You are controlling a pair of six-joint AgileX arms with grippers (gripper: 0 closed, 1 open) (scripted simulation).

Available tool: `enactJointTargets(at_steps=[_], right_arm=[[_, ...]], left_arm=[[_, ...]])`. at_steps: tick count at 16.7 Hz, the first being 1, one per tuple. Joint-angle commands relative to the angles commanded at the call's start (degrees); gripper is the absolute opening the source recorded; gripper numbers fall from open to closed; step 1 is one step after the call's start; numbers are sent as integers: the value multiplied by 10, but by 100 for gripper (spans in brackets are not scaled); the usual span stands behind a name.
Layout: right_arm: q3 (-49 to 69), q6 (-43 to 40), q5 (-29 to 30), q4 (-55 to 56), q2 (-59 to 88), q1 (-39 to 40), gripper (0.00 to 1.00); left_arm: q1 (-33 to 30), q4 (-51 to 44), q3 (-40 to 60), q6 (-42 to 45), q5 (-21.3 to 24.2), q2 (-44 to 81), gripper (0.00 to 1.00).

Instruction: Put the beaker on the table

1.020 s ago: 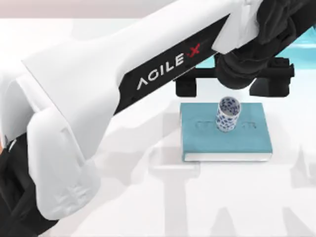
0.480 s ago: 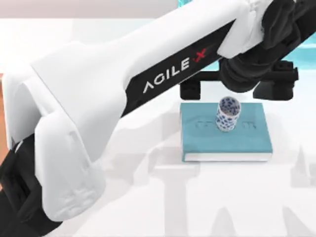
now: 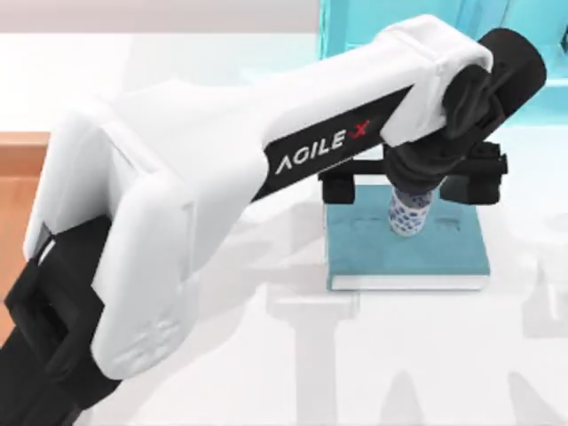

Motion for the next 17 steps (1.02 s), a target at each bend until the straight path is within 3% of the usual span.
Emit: enactJointTargets(at_steps=[6, 17], right_arm=[[0, 0, 0, 0, 0, 0, 100], [0, 0, 0, 0, 0, 0, 100]], left_arm=[[5, 29, -22, 6, 2, 5, 100], [5, 29, -22, 6, 2, 5, 17]])
